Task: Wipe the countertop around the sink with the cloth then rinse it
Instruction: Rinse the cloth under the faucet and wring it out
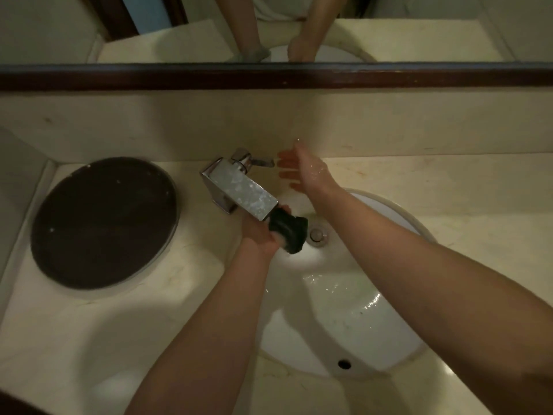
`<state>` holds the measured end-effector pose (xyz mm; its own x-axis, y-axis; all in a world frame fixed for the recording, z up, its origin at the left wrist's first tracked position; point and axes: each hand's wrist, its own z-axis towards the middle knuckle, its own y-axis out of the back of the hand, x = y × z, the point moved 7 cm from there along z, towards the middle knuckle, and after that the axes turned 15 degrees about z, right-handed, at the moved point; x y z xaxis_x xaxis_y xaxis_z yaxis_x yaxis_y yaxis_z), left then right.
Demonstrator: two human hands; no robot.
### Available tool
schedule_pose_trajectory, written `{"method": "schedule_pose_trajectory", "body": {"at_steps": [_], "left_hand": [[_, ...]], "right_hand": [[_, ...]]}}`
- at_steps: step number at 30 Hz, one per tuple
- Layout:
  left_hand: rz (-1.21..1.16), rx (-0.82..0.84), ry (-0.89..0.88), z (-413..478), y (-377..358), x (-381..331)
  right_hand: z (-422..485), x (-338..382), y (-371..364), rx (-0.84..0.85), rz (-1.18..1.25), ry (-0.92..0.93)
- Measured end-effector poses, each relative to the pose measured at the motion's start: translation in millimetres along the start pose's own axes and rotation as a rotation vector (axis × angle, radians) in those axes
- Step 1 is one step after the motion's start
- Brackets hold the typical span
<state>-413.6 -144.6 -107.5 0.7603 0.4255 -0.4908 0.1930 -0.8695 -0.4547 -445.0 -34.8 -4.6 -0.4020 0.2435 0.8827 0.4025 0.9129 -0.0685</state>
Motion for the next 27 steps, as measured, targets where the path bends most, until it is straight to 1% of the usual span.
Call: {"method": "schedule_pose_trajectory", "body": {"at_steps": [3, 5, 7, 12, 15, 20, 24, 26, 27], "left_hand": [[-0.016, 0.009, 0.007, -4, -3, 6], [-0.024, 0.016, 0.006, -9, -6, 7], [-0.045, 0.014, 0.014, -14, -10, 7], [0.015, -0.019, 0.018, -22, -10, 6], [0.024, 0.005, 0.016, -28, -10, 5], [-0.061, 0.067, -0.002, -29, -3, -2], [-0.091, 0.022, -0.007, -33, 11, 0], [-0.082, -0.007, -0.017, -42, 13, 3], [-0.079, -0.027, -0.017, -47, 13, 6]], "right_hand": [[-5, 11, -22, 0.107, -0.016, 0.005], [-11, 13, -28, 0.135, -0.054, 0.010], [-13, 12, -28, 0.131, -0.059, 0.011], [-21, 10, -29, 0.124, -0.020, -0.007], [-28, 8, -29, 0.115, 0.003, -0.031], [-28, 8, -29, 0.101, -0.013, -0.025], [-39, 4, -20, 0.160, -0.061, -0.019], [-43, -4, -2, 0.119, -0.049, -0.003], [-44, -12, 13, 0.055, -0.029, -0.015]]}}
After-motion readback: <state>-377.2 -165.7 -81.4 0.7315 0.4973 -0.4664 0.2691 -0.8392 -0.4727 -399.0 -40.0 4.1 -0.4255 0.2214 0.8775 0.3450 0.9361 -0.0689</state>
